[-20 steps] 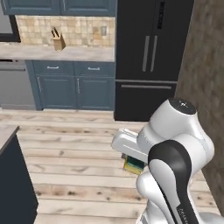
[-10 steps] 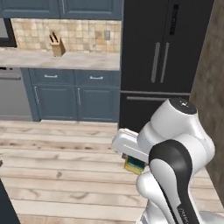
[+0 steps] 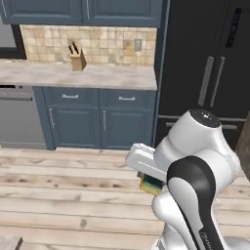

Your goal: Restock the sink supplies by placing the sponge and soap dispenser on the counter and next to the sink. Make sure the soap dispenser is upright.

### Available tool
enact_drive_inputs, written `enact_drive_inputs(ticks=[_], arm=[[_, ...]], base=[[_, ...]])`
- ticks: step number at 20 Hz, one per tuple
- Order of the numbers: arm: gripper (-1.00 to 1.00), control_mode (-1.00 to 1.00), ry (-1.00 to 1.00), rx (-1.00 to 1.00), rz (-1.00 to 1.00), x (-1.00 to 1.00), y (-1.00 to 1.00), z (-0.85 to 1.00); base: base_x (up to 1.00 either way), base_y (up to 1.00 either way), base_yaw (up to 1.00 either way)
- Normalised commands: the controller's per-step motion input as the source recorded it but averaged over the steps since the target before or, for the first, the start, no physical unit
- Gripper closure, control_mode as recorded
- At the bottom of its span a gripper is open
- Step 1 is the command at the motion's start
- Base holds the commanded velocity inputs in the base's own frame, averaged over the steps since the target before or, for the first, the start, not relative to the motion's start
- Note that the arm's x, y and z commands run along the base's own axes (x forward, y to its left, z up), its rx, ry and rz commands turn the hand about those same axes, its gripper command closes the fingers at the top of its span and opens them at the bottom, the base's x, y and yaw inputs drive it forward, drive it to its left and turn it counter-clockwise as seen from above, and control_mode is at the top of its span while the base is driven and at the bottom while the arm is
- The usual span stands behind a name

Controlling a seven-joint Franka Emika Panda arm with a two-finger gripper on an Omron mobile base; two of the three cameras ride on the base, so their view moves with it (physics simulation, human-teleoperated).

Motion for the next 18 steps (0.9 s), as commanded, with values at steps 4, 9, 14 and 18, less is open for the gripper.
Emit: enact_drive_inputs(ticks=[4, 9, 14, 18], arm=[[1.0, 1.0, 0.0, 0.0, 0.0, 0.0, 0.0, 0.0], [1.0, 1.0, 0.0, 0.0, 0.0, 0.0, 0.0, 0.0], [1.0, 1.0, 0.0, 0.0, 0.0, 0.0, 0.0, 0.0], [1.0, 1.0, 0.0, 0.0, 0.0, 0.0, 0.0, 0.0]], base=[[1.0, 0.76, 0.0], [1.0, 0.81, 0.0], [1.0, 0.87, 0.0], [1.0, 0.83, 0.0]])
